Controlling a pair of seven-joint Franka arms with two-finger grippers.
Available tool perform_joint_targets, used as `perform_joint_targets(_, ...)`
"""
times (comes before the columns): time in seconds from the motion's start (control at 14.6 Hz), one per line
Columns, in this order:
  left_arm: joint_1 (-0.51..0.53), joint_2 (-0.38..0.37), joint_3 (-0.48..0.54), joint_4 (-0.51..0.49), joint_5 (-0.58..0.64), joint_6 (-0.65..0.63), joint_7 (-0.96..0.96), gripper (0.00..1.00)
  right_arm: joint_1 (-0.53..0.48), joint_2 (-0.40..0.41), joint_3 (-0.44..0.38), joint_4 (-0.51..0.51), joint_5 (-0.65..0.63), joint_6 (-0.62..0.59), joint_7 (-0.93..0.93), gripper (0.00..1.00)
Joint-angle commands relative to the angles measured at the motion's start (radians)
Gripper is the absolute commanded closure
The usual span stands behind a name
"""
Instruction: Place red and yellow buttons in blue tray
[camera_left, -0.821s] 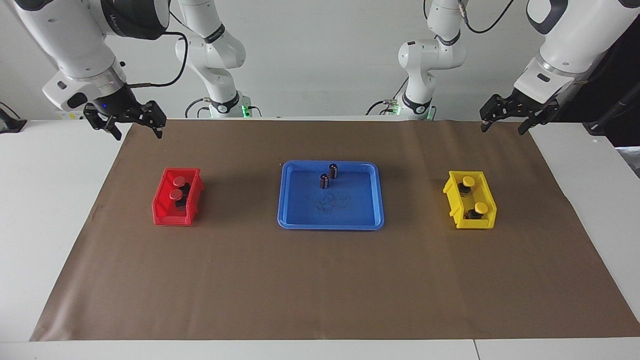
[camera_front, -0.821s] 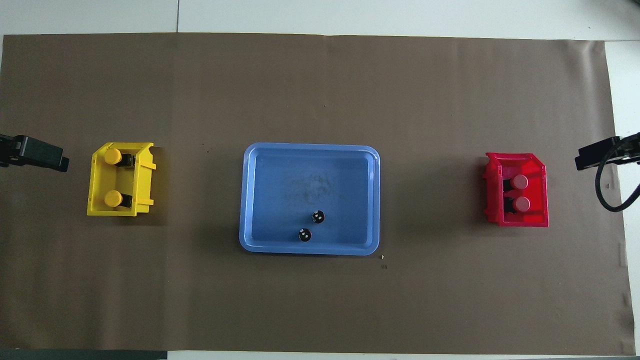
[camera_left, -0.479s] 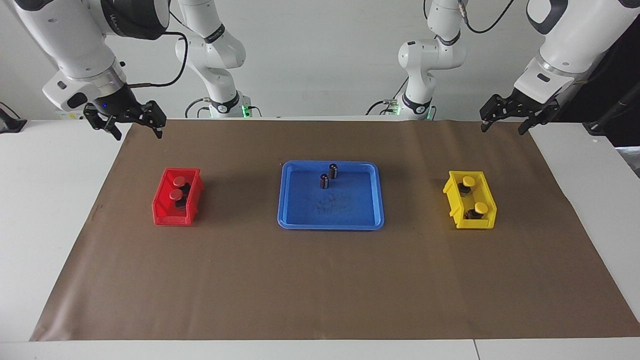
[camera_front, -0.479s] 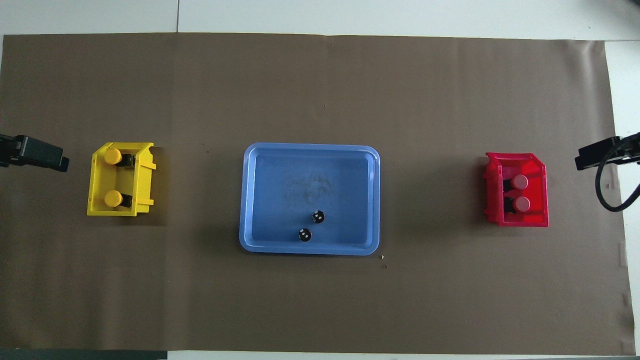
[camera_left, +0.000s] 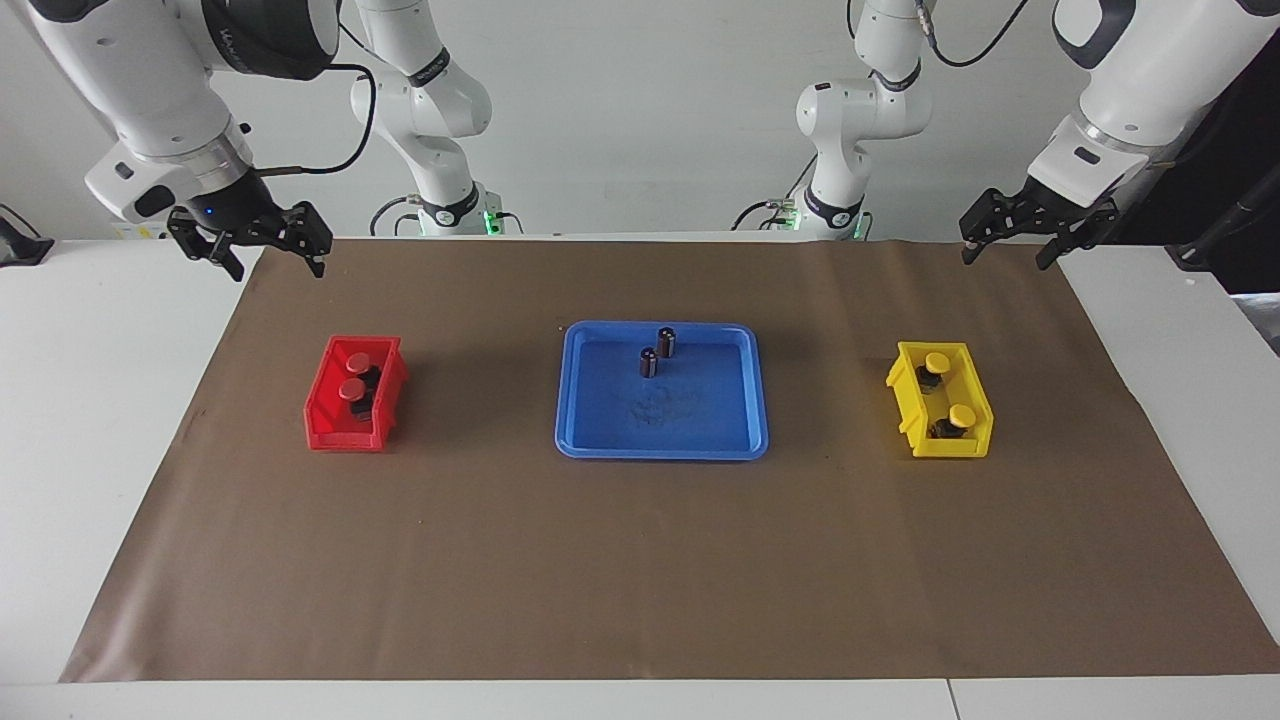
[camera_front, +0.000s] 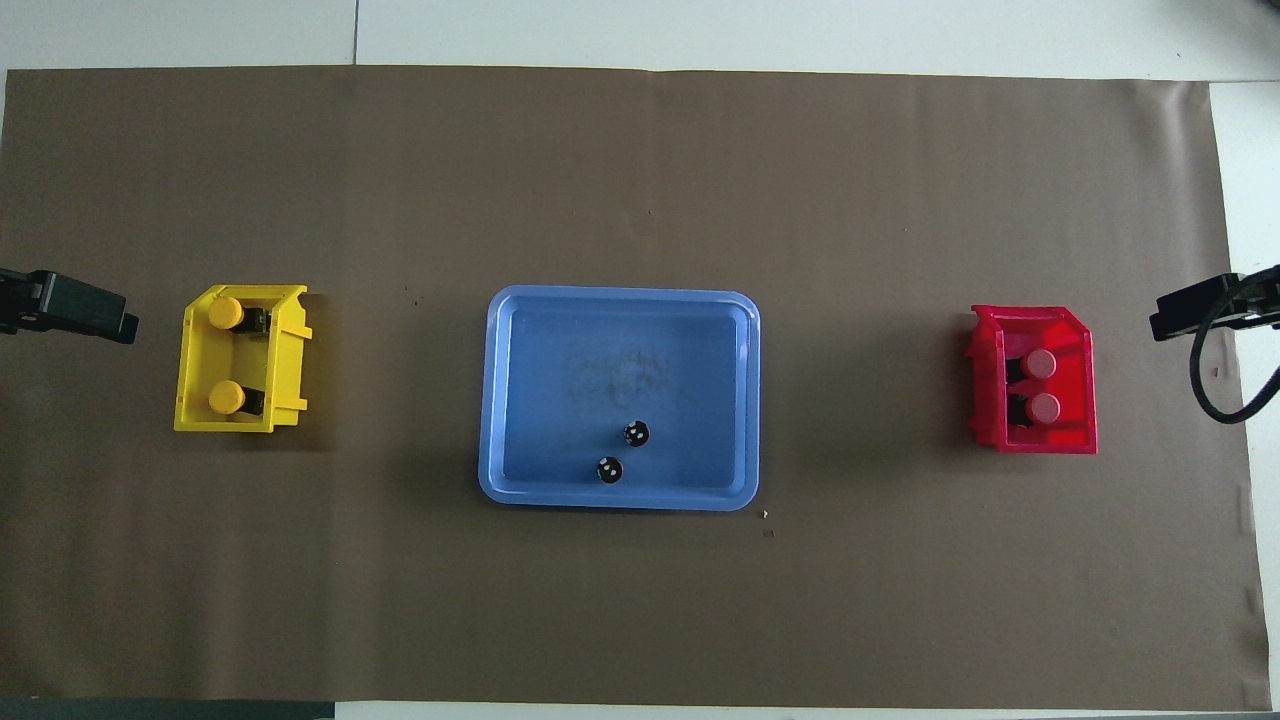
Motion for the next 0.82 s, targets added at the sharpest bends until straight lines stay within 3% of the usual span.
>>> perform_joint_targets(0.0, 0.007, -0.032, -0.003, -0.039, 0.02, 0.021, -0.001, 0.0, -0.003, -0.014, 0.008, -0.049, -0.003, 0.056, 0.015, 0.23)
perform_joint_targets(0.34, 0.006, -0.032, -0.005, -0.039, 0.02, 0.021, -0.001, 0.0, -0.003, -0.059, 0.006, -0.267, 0.006, 0.305, 0.009, 0.3)
perform_joint_targets(0.75, 0.006, -0.032, -0.003, -0.039, 0.02, 0.021, -0.001, 0.0, -0.035, 0.03, 0.004, -0.411, 0.066, 0.538, -0.008, 0.34)
